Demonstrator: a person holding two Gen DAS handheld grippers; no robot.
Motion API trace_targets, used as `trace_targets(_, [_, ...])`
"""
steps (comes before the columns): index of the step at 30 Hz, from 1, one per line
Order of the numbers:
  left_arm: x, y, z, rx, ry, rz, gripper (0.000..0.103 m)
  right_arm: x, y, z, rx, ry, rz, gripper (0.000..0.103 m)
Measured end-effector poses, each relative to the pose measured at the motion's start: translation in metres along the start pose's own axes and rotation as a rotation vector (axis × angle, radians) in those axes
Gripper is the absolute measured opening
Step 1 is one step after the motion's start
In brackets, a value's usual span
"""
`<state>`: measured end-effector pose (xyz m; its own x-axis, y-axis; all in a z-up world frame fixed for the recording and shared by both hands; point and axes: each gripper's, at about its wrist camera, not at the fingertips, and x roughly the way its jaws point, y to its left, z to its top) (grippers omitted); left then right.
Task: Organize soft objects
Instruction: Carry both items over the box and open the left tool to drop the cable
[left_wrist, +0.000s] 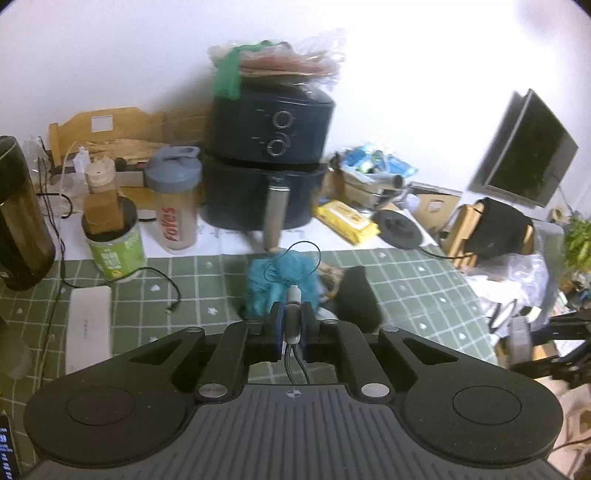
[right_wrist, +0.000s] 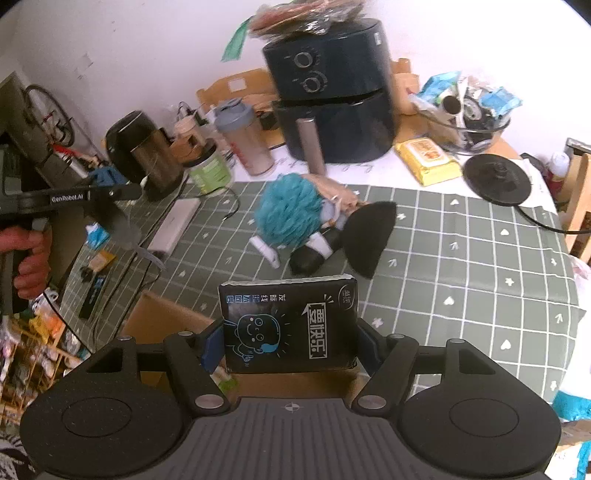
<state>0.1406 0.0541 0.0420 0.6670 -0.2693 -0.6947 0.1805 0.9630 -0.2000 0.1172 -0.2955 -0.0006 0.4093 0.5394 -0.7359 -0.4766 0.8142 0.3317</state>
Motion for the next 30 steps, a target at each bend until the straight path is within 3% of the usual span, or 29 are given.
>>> trace_targets(14, [-0.009,-0.048,-0.054,-0.008,0.107,-0.059,0.009,0.005,0.013,-0.033,-0.03,0.059,0.046,0.072])
trace_targets(23, [-0.001,-0.059,-0.086,-0.02,0.221,-0.038,0.009,0.003,0.012,-0.045,-0.034,0.083,0.058,0.072])
trace_targets(28, [0.006,-0.069,-0.1,0.03,0.298,-0.007,0.011,0.003,0.012,-0.05,-0.044,0.102,0.062,0.072])
trace_targets(29, [0.008,-0.071,-0.103,0.041,0.315,0.002,0.014,0.003,0.012,-0.051,-0.046,0.105,0.063,0.072])
trace_targets(30, [0.009,-0.073,-0.106,0.05,0.325,0.007,0.029,0.003,0.012,-0.053,-0.049,0.11,0.063,0.072])
